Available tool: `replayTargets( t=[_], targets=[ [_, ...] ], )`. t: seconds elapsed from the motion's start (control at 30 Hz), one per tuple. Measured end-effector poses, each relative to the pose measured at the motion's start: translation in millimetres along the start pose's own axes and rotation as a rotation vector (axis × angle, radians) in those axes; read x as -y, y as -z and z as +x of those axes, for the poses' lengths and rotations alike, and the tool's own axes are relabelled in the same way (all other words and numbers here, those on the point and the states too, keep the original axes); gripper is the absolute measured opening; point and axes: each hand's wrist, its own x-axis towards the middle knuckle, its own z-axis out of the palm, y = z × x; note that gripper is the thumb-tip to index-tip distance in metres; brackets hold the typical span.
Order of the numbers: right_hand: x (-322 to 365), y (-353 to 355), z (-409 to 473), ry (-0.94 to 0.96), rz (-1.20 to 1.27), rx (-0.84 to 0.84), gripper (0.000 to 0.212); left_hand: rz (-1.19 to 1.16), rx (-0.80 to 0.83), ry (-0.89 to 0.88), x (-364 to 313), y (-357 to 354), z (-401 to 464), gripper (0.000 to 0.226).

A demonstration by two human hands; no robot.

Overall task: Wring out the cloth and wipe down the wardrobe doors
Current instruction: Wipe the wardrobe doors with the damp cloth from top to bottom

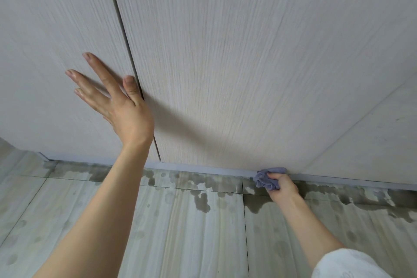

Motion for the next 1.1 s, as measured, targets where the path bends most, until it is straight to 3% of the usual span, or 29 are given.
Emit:
replayTargets(
  t=[0.07, 0.33, 0.47, 0.57, 0.67, 0.8, 0.93, 1.1],
  targets=[
    [-0.7, 0.8, 2.6, -0.017, 0.025, 0.009, 0.019, 0.002, 0.001, -0.005, 1.6, -0.4, 0.3, 0.059],
    [22.7, 32.7, -5.3, 0.043, 0.26, 0.084, 0.031, -0.003, -0.017, -0.012, 3.2, -3.1, 0.9, 0.058],
    [19.7, 46.7, -3.4, 0.094, 0.361, 0.004, 0.036, -0.008, -0.034, -0.026, 4.9, -5.6, 3.4, 0.058],
    [17.8, 49.8, -10.0, 0.086, 0.179, -0.068, 0.029, -0.029, -0.013, -0.003, 4.3, -4.2, 2.4, 0.058],
    [16.8, 40.0, -21.1, -0.045, 0.213, 0.085, 0.028, -0.034, 0.002, -0.009, 4.2, -2.5, 1.6, 0.059],
    [19.9, 17.3, -23.2, 0.036, 0.328, -0.003, 0.03, -0.038, 0.019, -0.01, 5.3, -1.8, 3.5, 0.06],
    [25.3, -9.6, -46.8, 0.095, 0.236, -0.05, 0.04, -0.016, 0.028, -0.03, 4.8, -1.2, 4.1, 0.06],
    [19.2, -29.2, -75.0, 0.24, 0.195, -0.099, 0.019, -0.015, 0.031, -0.002, 3.0, 0.0, 2.6, 0.061]
  ],
)
